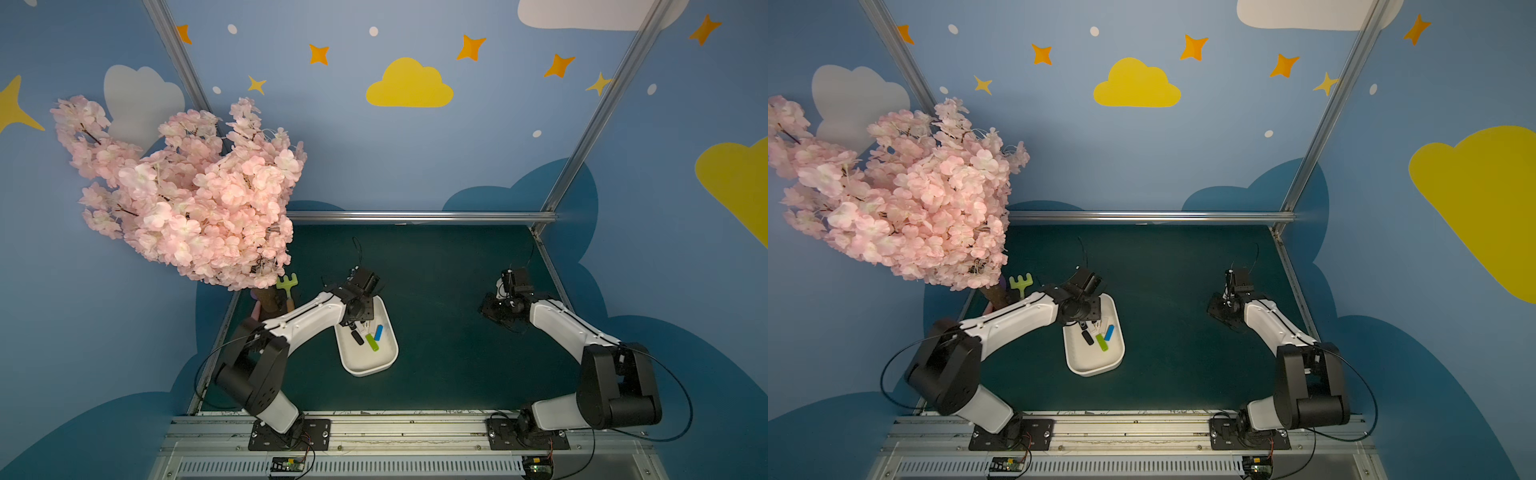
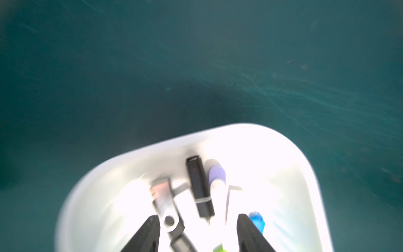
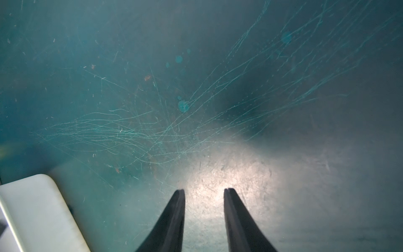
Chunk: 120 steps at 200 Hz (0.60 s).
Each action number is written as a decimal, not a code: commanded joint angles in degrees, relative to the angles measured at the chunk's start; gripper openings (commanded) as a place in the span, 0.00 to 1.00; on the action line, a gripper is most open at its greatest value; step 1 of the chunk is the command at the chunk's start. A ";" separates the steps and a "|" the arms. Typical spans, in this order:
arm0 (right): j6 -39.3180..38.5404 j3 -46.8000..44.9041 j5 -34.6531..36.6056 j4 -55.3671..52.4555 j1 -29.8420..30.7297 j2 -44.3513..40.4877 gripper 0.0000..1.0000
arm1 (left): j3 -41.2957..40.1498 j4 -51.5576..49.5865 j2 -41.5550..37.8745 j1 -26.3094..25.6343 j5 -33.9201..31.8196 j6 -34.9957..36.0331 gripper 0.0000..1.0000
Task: Put the usb flash drive into the storage box
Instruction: Place the USB flash in the storage box, then reset both arms
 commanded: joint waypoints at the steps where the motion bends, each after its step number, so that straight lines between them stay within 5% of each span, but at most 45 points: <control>1: -1.37 0.18 3.74 -0.46 0.23 -5.02 0.36 | -6.56 4.04 -12.31 -0.05 -6.99 1.90 0.66; 36: -2.85 -2.37 10.46 1.55 0.94 -11.92 0.38 | -20.42 12.44 -33.09 0.41 -17.89 6.04 0.73; 65: -3.97 -2.70 16.16 0.57 0.94 -14.07 0.39 | -32.47 25.41 -45.73 1.41 -18.74 15.32 0.83; 120: -12.04 -9.02 21.25 12.30 1.86 -18.13 0.42 | -41.16 35.16 -51.51 7.74 -17.22 24.22 0.86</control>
